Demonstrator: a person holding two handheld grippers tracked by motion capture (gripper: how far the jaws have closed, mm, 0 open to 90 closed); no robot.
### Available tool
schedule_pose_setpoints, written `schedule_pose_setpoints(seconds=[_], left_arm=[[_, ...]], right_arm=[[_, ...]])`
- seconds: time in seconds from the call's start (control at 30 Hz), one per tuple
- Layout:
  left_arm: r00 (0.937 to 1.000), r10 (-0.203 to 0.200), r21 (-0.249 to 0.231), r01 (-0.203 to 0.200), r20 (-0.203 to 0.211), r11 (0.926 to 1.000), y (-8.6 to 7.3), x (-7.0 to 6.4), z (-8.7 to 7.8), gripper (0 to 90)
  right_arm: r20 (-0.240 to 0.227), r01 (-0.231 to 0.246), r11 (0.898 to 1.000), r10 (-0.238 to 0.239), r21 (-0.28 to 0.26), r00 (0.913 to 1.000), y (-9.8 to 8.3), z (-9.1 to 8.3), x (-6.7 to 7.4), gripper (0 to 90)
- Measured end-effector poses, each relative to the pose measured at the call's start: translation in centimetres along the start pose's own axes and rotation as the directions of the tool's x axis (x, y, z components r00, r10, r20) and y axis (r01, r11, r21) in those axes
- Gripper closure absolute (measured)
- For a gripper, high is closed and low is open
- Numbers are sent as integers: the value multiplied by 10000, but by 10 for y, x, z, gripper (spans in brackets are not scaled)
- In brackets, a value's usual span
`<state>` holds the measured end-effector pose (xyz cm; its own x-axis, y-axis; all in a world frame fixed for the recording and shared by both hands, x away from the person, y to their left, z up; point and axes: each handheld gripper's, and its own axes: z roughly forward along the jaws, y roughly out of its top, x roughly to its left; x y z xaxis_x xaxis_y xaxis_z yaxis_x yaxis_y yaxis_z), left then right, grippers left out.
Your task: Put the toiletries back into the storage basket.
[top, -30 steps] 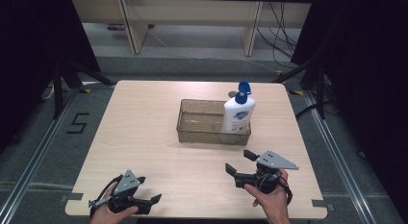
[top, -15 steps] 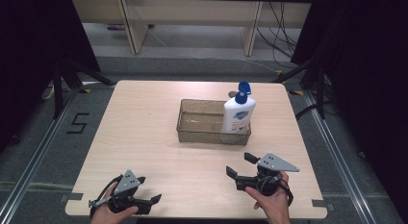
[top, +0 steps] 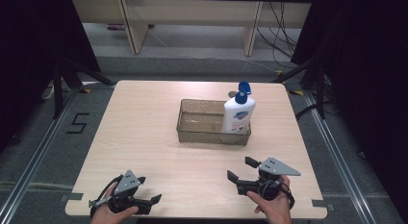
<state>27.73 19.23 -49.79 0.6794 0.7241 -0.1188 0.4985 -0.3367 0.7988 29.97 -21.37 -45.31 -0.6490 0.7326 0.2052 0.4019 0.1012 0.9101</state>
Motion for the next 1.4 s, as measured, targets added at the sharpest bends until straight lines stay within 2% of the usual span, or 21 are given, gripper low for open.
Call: schedule_pose_setpoints(seconds=[0.07,0.23,0.27,0.4,0.47,0.63,0.73,0.77,0.9,0.93,0.97,1.0,1.03,1.07,1.1,1.17,1.2,1.23,1.3,1.33,1.4], left_arm=[[10000,-4,-3,4,-1,10000,0,0,0,149],[10000,0,-32,0,3,10000,0,0,0,149],[10000,3,-31,-3,2,10000,0,0,0,149],[10000,2,-30,-2,-1,10000,0,0,0,149],[10000,-3,-8,3,4,10000,0,0,0,149],[10000,5,43,-5,12,10000,0,0,0,149],[10000,-3,1,3,4,10000,0,0,0,149],[10000,-2,5,2,-1,10000,0,0,0,149],[10000,74,98,-74,-41,9999,0,0,-1,149],[10000,88,125,-88,-34,9999,0,0,-1,149],[10000,91,98,-91,-4,9999,0,0,0,149],[10000,83,116,-83,-42,9999,0,0,-1,149],[10000,90,127,-90,-13,9999,0,0,0,149],[10000,79,108,-79,-43,9999,0,0,-1,149],[10000,88,123,-88,-35,9999,0,0,-1,149],[9999,107,151,-107,-6,9998,0,0,-1,149],[9999,101,154,-101,-6,9998,0,0,-1,149],[9999,125,129,-125,10,9998,0,0,0,149],[9999,124,124,-124,17,9998,0,0,0,149],[9999,136,127,-136,17,9998,0,0,0,149],[9997,260,199,-260,28,9995,0,1,0,149]], right_arm=[[179,8,9999,-11,168,9998,-1,-1,-1,152],[105,16,9999,-17,100,9999,-3,-3,-1,152],[198,-5,9996,0,277,9998,-5,-3,-2,152],[138,-53,9999,50,147,9999,-7,-4,-2,152],[91,-348,9993,346,150,9994,-8,-5,0,152],[169,-228,9995,225,212,9996,-11,-6,-1,152],[164,-596,9980,593,209,9981,-12,-8,2,152],[183,-261,9996,258,137,9995,-12,-8,-1,152],[136,-301,9993,298,226,9995,-14,-9,-1,152],[300,-170,9993,161,319,9994,-14,-10,-2,152],[258,-683,9967,672,428,9974,-15,-11,2,152],[287,-147,9995,139,287,9995,-16,-10,-2,152],[235,-233,9993,225,308,9995,-17,-10,-2,152],[242,-509,9977,499,446,9985,-17,-11,0,152],[280,-286,9986,274,442,9992,-17,-12,-1,152],[144,-115,9995,110,296,9998,-19,-12,-2,153],[151,-398,9980,391,484,9991,-19,-12,0,153],[195,29,9987,-39,518,9998,-19,-13,-2,153],[65,-357,9979,354,544,9994,-20,-15,1,153],[90,-107,9991,104,413,9999,-21,-15,-1,153],[40,-41,9989,39,459,10000,-21,-17,-1,153]])
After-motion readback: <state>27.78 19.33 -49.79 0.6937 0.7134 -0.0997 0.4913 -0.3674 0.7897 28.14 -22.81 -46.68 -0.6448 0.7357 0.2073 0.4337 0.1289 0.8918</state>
